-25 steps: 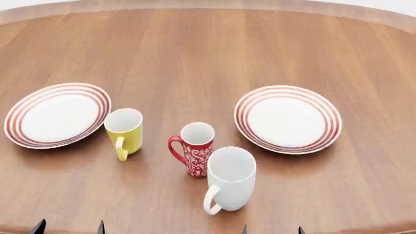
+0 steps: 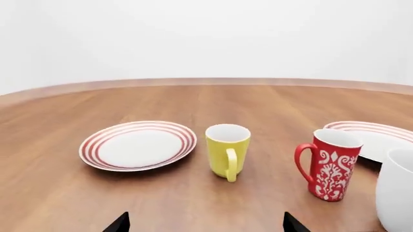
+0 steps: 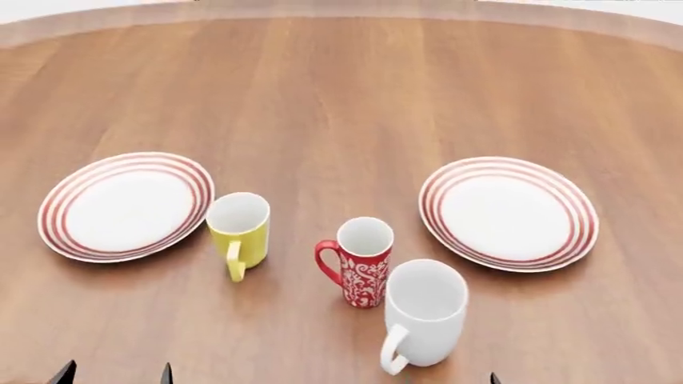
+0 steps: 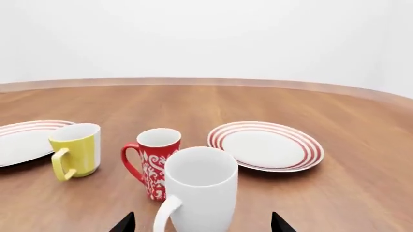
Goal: Put the red mug on the left plate.
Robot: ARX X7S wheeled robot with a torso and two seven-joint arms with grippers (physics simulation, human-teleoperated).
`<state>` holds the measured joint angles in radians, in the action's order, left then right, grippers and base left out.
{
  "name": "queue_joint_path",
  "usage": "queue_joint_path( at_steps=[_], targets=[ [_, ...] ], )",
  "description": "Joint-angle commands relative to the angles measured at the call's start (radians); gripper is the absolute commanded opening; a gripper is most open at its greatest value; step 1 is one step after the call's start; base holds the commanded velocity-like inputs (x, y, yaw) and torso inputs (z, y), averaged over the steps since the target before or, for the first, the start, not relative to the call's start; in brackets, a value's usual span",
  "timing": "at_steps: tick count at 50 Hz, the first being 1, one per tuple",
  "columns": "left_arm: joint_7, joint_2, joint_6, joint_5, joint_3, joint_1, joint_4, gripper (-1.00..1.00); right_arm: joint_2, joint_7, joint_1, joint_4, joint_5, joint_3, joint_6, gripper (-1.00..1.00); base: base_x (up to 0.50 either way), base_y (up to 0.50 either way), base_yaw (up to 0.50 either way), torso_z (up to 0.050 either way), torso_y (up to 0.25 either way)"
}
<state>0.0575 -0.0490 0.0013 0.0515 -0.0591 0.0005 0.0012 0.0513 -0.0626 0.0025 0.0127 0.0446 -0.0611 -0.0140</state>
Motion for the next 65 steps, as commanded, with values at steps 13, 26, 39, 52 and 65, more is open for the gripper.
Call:
queue_joint_path(
  at_steps=[13,26,39,52,65],
  targets=[
    [0.038,-0.035,0.006,0.032,-0.04,-0.001,0.001,1.0,0.033,-0.038,0.001,-0.001,0.027,-0.044,-0.008,1.0,0.29,0.41,0.0,0.0,0.0],
    [0.055,-0.049,0.009,0.044,-0.058,-0.003,-0.001,1.0,0.047,-0.056,0.003,0.0,0.042,-0.061,-0.008,1.0,0.32,0.41,0.0,0.0,0.0],
    [0.069,-0.062,0.011,0.057,-0.074,-0.005,-0.004,1.0,0.058,-0.07,0.008,0.002,0.066,-0.068,-0.011,1.0,0.41,0.41,0.0,0.0,0.0],
    [0.082,-0.073,0.013,0.067,-0.086,-0.009,-0.008,1.0,0.067,-0.084,0.008,0.0,0.08,-0.08,-0.009,1.0,0.5,0.34,0.0,0.0,0.0],
    [0.099,-0.082,0.012,0.072,-0.096,-0.009,-0.007,1.0,0.058,-0.185,-0.015,-0.241,0.168,-0.066,0.302,1.0,0.17,0.1,0.0,0.0,0.0]
  ],
)
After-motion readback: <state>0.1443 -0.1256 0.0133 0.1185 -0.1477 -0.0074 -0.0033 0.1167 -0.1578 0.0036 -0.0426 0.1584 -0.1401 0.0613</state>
